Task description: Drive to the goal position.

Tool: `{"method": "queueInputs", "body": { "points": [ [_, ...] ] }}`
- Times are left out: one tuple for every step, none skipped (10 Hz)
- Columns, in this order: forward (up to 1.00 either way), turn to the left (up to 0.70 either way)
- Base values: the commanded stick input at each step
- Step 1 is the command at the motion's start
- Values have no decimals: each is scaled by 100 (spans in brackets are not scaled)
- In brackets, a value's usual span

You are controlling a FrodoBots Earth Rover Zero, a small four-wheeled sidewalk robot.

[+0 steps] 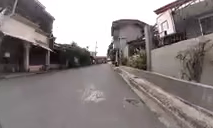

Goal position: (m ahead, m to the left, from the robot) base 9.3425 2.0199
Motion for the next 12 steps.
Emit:
{"method": "queueInputs", "body": {
  "points": [
    [70,1],
    [70,1],
    [70,1],
    [70,1],
    [70,1],
    [70,1],
    [70,1],
    [70,1],
    [70,1],
    [70,1],
    [70,1],
    [70,6]
  ]
}}
